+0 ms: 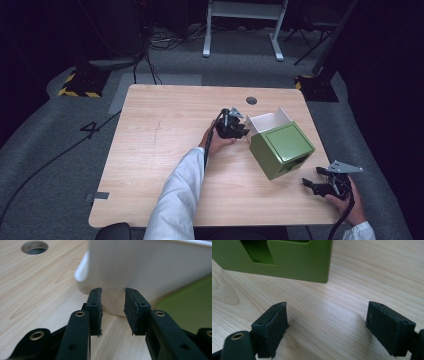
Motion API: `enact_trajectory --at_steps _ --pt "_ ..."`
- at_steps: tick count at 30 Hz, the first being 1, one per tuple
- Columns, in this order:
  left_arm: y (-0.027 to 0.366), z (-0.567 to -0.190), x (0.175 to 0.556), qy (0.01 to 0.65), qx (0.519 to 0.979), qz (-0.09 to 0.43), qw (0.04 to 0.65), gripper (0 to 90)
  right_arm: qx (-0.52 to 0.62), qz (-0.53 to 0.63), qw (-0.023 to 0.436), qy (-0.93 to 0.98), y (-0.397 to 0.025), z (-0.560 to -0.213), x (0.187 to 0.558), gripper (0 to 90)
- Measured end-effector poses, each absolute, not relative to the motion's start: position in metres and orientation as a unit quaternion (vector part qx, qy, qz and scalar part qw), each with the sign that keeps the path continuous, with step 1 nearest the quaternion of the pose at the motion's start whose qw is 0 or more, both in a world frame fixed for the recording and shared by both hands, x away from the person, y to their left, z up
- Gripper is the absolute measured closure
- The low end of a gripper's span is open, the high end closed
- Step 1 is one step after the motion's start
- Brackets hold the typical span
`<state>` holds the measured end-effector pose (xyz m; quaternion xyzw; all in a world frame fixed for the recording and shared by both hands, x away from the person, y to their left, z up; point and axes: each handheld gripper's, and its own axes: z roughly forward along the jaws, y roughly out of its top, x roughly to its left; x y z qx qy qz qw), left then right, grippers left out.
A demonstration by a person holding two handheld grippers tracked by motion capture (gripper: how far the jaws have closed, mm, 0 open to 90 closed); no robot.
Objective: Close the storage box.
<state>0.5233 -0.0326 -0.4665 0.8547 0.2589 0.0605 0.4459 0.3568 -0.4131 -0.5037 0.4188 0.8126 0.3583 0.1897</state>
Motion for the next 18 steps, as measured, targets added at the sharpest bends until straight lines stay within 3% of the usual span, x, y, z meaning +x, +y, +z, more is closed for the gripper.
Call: enact_trajectory --at_steps 7,18 --pt "-0.032 -0.461 0.518 0.258 0.857 0.083 0.438 63.9 0.419 0.358 0.19 0.813 -0.413 -0.504 0.357 17.3" --pt "-0.017 -0.464 0.556 0.376 0.811 0.148 0.423 49.2 0.418 0.359 0.19 0.813 -0.413 -0.504 0.357 17.3"
